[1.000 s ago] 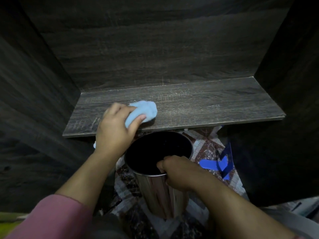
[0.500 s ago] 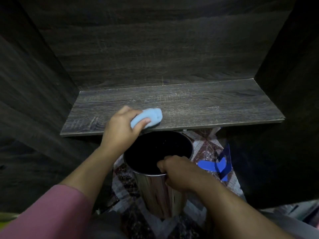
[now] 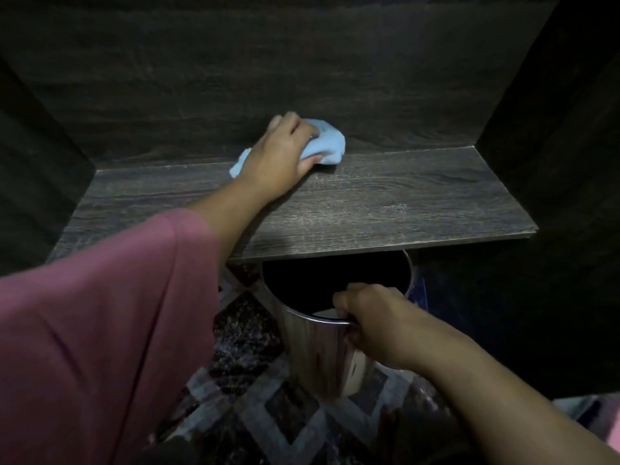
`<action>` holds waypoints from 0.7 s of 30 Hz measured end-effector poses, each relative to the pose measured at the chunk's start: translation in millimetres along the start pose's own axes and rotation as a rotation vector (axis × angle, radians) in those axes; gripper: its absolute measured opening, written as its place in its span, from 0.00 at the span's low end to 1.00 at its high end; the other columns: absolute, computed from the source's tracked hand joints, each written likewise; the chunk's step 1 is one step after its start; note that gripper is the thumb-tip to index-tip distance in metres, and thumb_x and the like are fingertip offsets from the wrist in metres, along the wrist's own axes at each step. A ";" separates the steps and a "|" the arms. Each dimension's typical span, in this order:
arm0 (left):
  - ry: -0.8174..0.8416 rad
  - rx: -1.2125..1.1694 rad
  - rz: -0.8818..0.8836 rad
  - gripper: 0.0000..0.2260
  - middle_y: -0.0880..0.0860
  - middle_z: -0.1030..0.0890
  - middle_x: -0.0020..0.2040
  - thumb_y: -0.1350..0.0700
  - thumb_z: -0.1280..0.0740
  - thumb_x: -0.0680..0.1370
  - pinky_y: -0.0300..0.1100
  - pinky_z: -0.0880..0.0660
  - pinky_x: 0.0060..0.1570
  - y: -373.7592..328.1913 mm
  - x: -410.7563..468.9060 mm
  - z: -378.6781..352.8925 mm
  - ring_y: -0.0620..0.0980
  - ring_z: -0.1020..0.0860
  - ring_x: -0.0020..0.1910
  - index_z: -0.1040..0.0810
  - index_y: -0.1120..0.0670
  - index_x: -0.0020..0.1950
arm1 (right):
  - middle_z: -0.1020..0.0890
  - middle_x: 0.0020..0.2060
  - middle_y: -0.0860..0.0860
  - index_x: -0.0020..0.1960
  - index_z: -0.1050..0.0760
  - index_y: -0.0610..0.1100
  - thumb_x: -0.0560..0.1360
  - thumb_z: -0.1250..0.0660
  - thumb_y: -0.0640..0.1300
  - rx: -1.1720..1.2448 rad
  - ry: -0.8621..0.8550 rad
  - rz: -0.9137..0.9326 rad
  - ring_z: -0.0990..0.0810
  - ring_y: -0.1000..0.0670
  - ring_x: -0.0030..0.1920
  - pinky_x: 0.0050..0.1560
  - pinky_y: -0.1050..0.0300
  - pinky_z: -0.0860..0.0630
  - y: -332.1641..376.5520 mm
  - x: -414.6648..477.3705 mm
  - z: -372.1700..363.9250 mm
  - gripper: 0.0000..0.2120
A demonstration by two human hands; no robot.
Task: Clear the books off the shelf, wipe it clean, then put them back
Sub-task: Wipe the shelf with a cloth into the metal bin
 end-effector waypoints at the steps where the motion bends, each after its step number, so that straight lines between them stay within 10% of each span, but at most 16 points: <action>1: 0.024 0.009 -0.011 0.16 0.61 0.25 0.55 0.54 0.29 0.76 0.53 0.27 0.53 2.9 2.1 -4.9 0.61 0.27 0.54 0.22 0.60 0.61 | 0.33 0.45 0.56 0.43 0.36 0.54 0.75 0.35 0.41 -0.017 0.003 0.012 0.25 0.49 0.56 0.47 0.60 0.40 -3.0 -0.2 0.7 0.12; 14: 0.359 -0.095 0.163 0.16 0.57 0.26 0.65 0.51 0.37 0.80 0.46 0.34 0.65 -33.0 13.2 -42.9 0.57 0.30 0.65 0.24 0.53 0.67 | 0.27 0.45 0.52 0.38 0.35 0.50 0.71 0.33 0.41 -0.072 0.071 -0.041 0.23 0.48 0.51 0.47 0.59 0.33 -53.5 -5.2 13.5 0.12; 21: 0.400 -0.330 0.060 0.12 0.55 0.21 0.57 0.55 0.35 0.79 0.36 0.36 0.54 -96.3 -58.9 -7.6 0.53 0.24 0.57 0.20 0.57 0.60 | 0.25 0.48 0.51 0.40 0.35 0.54 0.70 0.34 0.41 -0.055 0.093 -0.089 0.23 0.42 0.52 0.50 0.55 0.27 -60.7 -18.0 0.1 0.11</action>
Point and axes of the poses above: each hand's wrist, its own x-axis towards the middle knuckle, its own z-axis out of the back of the hand, y = z × x, the point moved 3 cm from there along x, towards the middle knuckle
